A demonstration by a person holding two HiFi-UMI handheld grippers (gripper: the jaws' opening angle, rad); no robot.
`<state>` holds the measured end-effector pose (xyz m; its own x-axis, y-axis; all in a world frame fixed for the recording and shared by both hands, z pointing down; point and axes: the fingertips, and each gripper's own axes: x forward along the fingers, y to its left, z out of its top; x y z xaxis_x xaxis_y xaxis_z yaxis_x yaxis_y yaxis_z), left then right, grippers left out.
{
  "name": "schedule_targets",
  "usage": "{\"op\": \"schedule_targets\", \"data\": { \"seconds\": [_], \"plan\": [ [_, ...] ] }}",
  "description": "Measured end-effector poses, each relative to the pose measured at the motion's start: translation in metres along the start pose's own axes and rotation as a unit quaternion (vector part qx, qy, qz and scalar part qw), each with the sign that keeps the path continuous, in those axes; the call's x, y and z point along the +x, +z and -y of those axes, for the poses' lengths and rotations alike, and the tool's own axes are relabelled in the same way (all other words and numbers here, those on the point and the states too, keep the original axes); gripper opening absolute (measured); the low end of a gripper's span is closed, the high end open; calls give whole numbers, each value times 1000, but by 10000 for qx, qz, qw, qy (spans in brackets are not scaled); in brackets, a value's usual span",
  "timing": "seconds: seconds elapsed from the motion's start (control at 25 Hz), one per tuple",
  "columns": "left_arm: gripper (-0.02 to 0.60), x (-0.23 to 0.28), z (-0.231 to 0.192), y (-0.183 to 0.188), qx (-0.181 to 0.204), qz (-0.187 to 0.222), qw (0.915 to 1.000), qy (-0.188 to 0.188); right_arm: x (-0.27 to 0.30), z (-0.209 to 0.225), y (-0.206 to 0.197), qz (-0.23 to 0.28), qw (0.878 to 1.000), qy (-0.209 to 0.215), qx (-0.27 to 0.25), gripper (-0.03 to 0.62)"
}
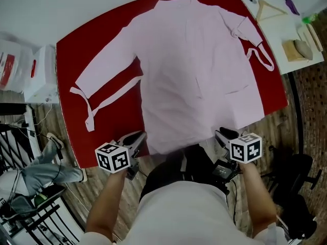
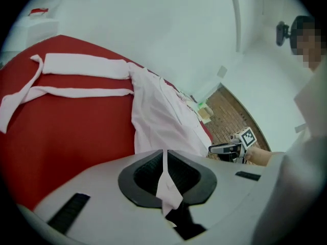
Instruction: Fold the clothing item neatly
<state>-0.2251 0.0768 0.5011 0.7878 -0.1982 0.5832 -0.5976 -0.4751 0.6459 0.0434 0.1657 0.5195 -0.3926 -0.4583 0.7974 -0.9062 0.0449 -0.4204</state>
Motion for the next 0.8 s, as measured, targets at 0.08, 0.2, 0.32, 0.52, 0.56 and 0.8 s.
{"op": "schedule_targets", "data": {
  "seconds": [0.08, 0.2, 0.32, 0.52, 0.56, 0.8],
  "plan": [
    [6, 9, 5, 20, 189, 53, 9998, -29, 2, -2, 12, 72, 9999, 64, -142, 83],
    [8, 26, 13, 54, 512, 124, 9986, -6, 8, -1, 30, 132, 9993, 183, -302, 83],
    [8, 47, 23, 87, 813, 126, 9966, 37, 13, 2, 47, 218, 9986, 358, -332, 83],
    [9, 83, 28, 135, 1126, 55, 9933, 261, 20, 5, 74, 327, 9964, 677, -380, 83],
    [9, 90, 27, 143, 1184, 22, 9924, 322, 22, 6, 79, 358, 9959, 730, -403, 83],
    [19, 124, 15, 200, 1636, -148, 9844, 636, 32, 2, 102, 457, 9927, 894, -672, 83]
  ]
}}
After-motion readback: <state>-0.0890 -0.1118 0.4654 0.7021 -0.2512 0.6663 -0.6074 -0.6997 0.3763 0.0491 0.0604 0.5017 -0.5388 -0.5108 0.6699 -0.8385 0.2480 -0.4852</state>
